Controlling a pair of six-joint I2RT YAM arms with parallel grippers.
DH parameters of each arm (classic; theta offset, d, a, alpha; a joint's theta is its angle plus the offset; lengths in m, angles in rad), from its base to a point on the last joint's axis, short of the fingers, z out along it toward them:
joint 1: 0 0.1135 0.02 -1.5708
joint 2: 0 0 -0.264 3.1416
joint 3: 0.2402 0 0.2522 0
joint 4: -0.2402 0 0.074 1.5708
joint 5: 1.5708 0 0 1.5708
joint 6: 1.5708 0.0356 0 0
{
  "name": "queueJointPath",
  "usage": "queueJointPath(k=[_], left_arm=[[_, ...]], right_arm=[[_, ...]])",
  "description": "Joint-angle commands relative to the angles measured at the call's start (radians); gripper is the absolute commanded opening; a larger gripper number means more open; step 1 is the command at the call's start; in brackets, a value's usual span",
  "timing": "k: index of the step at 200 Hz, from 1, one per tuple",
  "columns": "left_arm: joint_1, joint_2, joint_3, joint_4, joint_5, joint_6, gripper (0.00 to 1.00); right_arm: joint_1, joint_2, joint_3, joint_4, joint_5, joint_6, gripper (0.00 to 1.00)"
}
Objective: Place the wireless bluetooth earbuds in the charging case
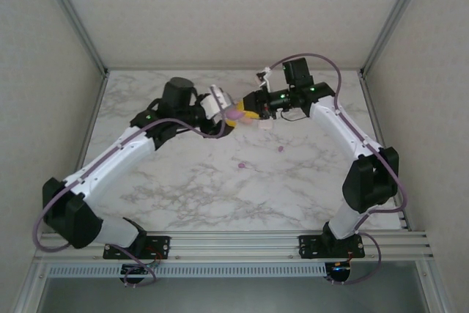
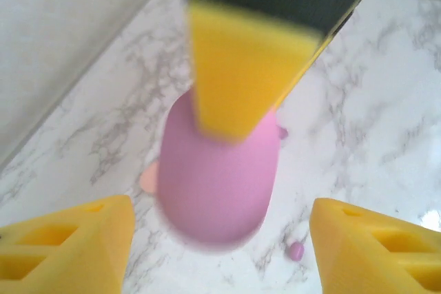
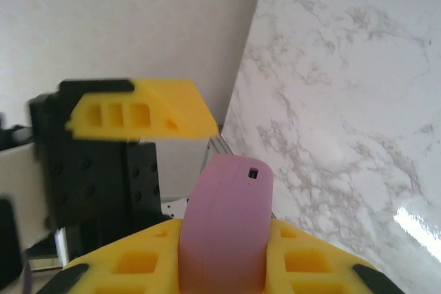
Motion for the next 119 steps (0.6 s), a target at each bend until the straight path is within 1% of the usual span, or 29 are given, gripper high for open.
queueJointPath(k=[1, 13, 38, 66, 93, 119], left_arm=[[0.069, -0.084, -0.128, 0.375, 0.125, -0.223, 0.69], [0.086, -0.1, -0.182, 0.49, 0.129, -0.281, 0.7], [0.086, -0.092, -0.203, 0.575, 0.161, -0.325, 0.7], [0.075, -0.064, -0.203, 0.678, 0.165, -0.365, 0.71], [0.058, -0.021, -0.171, 0.728, 0.198, -0.373, 0.71], [0.049, 0.018, -0.149, 0.735, 0.2, -0.355, 0.71]], right_arm=[[-0.036, -0.069, -0.042, 0.246, -0.122, 0.174, 0.17], [-0.049, -0.077, -0.058, 0.34, -0.142, 0.261, 0.17], [-0.054, -0.079, -0.067, 0.468, -0.166, 0.388, 0.16], [-0.054, -0.085, -0.093, 0.629, -0.174, 0.531, 0.17], [-0.054, -0.086, -0.089, 0.649, -0.177, 0.571, 0.17], [-0.053, -0.092, -0.089, 0.689, -0.19, 0.609, 0.17]])
